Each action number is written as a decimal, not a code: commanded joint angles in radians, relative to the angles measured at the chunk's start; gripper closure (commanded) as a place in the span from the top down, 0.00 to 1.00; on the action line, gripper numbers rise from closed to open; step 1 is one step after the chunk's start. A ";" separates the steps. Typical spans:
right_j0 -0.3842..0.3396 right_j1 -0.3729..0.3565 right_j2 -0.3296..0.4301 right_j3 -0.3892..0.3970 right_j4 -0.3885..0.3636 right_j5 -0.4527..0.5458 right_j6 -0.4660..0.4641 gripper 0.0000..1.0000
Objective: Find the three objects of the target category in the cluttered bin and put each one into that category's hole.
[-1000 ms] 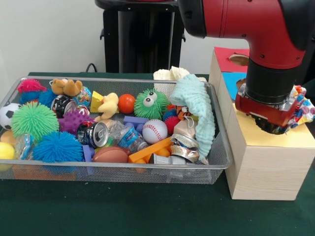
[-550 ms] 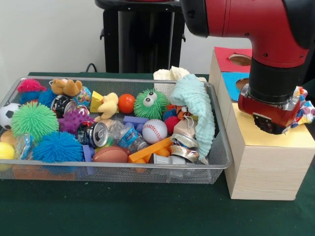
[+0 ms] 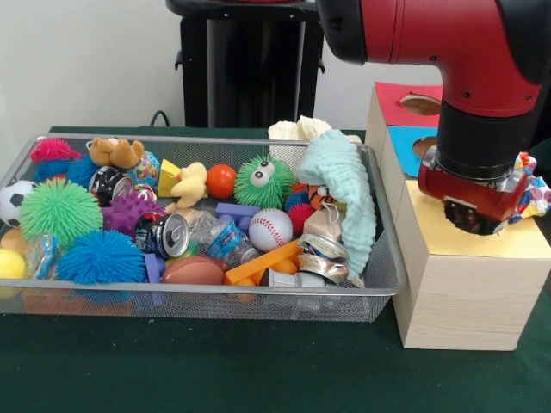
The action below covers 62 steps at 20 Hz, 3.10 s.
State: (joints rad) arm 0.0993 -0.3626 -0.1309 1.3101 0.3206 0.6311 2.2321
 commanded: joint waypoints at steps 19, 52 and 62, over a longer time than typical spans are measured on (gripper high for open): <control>-0.056 -0.165 0.013 0.125 -0.041 0.250 0.071 1.00; -0.274 -0.214 0.065 0.202 -0.318 0.218 -0.142 1.00; -0.319 -0.275 0.109 0.373 -0.369 0.084 -0.129 1.00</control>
State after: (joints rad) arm -0.1917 -0.6174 -0.1410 1.4939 0.0171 0.7916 2.2321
